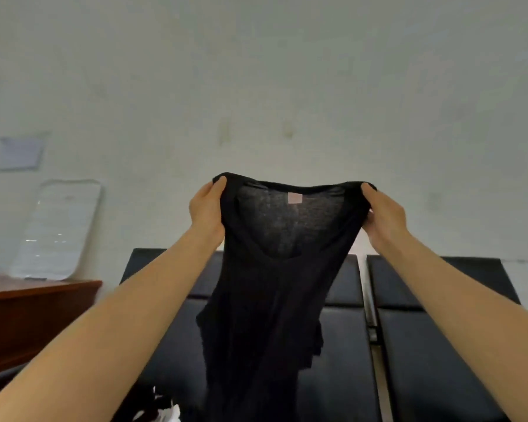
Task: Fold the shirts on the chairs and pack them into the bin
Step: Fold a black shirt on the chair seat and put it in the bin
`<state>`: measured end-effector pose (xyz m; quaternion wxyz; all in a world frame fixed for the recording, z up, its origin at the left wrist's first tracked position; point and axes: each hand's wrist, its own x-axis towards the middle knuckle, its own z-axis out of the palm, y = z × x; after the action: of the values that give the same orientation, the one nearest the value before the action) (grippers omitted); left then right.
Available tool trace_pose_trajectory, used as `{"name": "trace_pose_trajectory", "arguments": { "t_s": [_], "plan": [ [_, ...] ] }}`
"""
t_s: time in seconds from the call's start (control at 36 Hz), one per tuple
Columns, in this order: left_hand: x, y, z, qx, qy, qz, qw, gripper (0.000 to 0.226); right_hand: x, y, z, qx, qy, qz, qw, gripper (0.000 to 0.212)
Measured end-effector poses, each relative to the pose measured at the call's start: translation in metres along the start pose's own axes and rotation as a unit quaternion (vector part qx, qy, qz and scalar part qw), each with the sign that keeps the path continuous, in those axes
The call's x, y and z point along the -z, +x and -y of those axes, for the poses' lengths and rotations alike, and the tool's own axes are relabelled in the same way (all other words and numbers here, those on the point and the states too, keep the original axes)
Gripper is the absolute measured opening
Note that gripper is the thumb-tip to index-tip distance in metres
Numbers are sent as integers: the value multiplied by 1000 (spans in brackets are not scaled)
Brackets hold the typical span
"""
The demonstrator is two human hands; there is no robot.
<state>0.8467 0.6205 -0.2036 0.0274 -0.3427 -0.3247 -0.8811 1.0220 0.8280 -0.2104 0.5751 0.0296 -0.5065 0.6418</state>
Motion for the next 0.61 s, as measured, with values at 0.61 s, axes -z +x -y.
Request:
{"name": "trace_pose_trajectory", "arguments": {
  "t_s": [0.61],
  "plan": [
    [6, 47, 40, 57, 18, 26, 998, 27, 11, 59, -39, -18, -80, 60, 995, 30]
  ]
}}
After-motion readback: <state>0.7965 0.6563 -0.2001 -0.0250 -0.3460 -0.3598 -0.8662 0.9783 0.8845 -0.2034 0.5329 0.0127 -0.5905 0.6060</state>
